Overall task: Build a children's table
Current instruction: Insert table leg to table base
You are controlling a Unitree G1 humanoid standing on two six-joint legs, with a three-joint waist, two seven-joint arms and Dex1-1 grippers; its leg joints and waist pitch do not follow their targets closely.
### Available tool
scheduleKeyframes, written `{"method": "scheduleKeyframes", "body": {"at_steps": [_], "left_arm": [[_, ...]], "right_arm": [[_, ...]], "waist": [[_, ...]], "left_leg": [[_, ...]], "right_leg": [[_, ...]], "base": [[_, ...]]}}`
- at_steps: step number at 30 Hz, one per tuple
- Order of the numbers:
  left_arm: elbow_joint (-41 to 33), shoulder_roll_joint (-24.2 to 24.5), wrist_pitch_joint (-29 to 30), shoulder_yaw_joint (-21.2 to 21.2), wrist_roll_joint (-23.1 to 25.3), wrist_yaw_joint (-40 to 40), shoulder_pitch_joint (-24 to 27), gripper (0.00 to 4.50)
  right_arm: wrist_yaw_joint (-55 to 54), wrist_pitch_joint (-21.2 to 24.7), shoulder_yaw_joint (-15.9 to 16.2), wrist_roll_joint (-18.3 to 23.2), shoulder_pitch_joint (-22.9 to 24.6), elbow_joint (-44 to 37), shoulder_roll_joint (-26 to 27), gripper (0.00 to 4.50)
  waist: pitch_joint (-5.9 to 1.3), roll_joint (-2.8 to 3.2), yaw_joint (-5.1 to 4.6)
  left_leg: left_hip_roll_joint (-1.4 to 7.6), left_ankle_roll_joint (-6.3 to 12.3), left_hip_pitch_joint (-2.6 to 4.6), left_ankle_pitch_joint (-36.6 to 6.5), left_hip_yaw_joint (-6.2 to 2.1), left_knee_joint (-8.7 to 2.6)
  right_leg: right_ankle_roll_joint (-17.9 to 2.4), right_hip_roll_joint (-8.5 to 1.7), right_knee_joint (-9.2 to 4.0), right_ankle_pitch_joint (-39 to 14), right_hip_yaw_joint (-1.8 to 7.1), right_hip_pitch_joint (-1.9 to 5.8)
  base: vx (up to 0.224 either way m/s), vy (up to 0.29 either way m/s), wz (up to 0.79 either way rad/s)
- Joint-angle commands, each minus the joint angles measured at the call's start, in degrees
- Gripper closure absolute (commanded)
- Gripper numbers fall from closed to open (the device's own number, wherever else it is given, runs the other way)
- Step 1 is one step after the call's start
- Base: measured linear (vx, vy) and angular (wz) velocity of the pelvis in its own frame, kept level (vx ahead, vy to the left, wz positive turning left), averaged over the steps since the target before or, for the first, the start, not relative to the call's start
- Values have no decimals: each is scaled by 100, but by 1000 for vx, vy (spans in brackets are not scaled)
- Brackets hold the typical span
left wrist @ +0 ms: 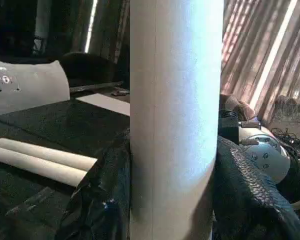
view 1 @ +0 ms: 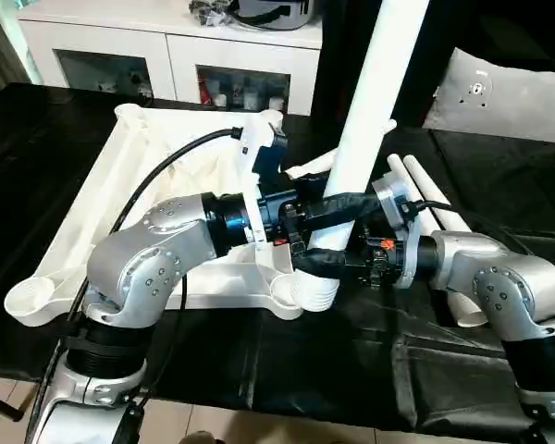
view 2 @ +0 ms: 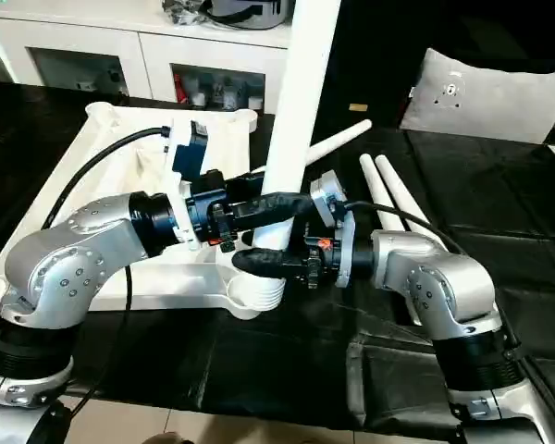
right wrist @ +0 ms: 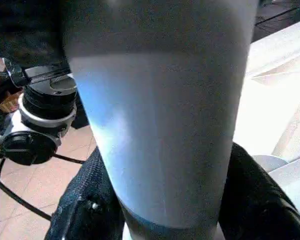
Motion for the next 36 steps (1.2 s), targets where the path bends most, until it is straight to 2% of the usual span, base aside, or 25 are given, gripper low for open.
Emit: {"method": "scheduleKeyframes", "body": {"at_steps": [1,4,5,6,8,12,21,22,23,26,28,29,30,31,33,36], "left_arm": [[-149,-1,-40,-18,-55,-39,-154,264],[-174,26,-29,-33,50,82,-138,264],[-146,-37,96,32,-54,165,-142,264],[-161,-66,192,71,-184,145,-139,229],[-220,-83,228,82,-284,93,-125,194],[-295,-114,305,70,-424,30,-112,174],[-524,-332,435,122,-873,8,-52,87],[-578,-382,459,145,-982,-2,-25,87],[-596,-410,472,162,-1027,5,-14,80],[-658,-445,521,155,-1162,-53,23,52],[-699,-486,551,165,-1286,-93,58,34],[-710,-566,614,230,-1466,-62,81,34],[-710,-607,640,260,-1552,-49,90,24],[-693,-690,690,287,-1681,-19,110,5],[-692,-690,689,260,-1658,-13,122,1],[-590,-667,490,107,-1185,93,127,1]], "right_arm": [[15,56,-4,16,22,14,-72,248],[-33,16,-6,-31,42,23,-65,249],[-80,-37,2,-85,64,47,-46,250],[-104,-61,6,-107,75,61,-31,251],[-140,-104,20,-143,95,74,-1,252],[-212,-170,67,-206,123,83,71,254],[-399,-417,235,-465,123,226,215,257],[-445,-441,242,-495,119,242,237,257],[-468,-453,246,-512,116,251,248,257],[-518,-522,275,-598,115,300,277,257],[-543,-552,283,-630,123,312,298,257],[-545,-570,299,-653,136,306,308,257],[-546,-580,311,-668,141,305,310,257],[-541,-618,348,-710,152,314,317,257],[-542,-640,364,-723,161,314,320,257],[-586,-657,351,-692,169,308,338,257]], "waist": [[-457,-15,10],[-462,-14,10],[-461,-20,15],[-462,-18,18],[-457,-19,18],[-458,-11,25],[-456,-12,25],[-458,19,31],[-458,2,22],[-453,5,22],[-456,0,17],[-457,18,19],[-453,5,15],[-453,5,17],[-452,12,17],[-449,16,15]], "left_leg": [[221,14,44,-709,-66,-362],[222,18,45,-675,-67,-361],[222,10,40,-678,-63,-360],[222,11,42,-683,-64,-358],[215,18,39,-681,-63,-360],[222,16,39,-693,-72,-366],[218,11,41,-706,-66,-364],[217,3,41,-725,-70,-362],[218,-2,40,-738,-66,-364],[218,-8,45,-772,-71,-370],[221,-17,37,-760,-73,-371],[222,-27,43,-765,-71,-369],[220,-21,45,-780,-67,-369],[217,-18,43,-784,-66,-368],[218,1,47,-796,-67,-369],[223,2,47,-824,-75,-376]], "right_leg": [[-845,-441,-440,-1651,283,330],[-859,-435,-429,-1578,283,329],[-870,-442,-425,-1575,283,334],[-871,-446,-428,-1585,283,333],[-878,-442,-435,-1616,279,332],[-870,-443,-431,-1616,277,330],[-886,-444,-427,-1588,279,331],[-892,-449,-426,-1603,280,331],[-895,-445,-435,-1600,279,332],[-872,-439,-439,-1646,279,330],[-871,-442,-430,-1626,280,336],[-888,-443,-427,-1607,280,329],[-893,-438,-432,-1602,280,329],[-894,-437,-433,-1606,280,333],[-888,-433,-442,-1619,281,330],[-821,-434,-453,-1691,280,334]], "base": [[0,0,0],[0,0,0],[0,0,0],[0,0,0],[0,0,0],[0,0,0],[0,0,0],[0,0,0],[0,0,0],[0,0,0],[0,0,0],[0,0,0],[0,0,0],[0,0,0],[0,0,0],[0,0,0]]}}
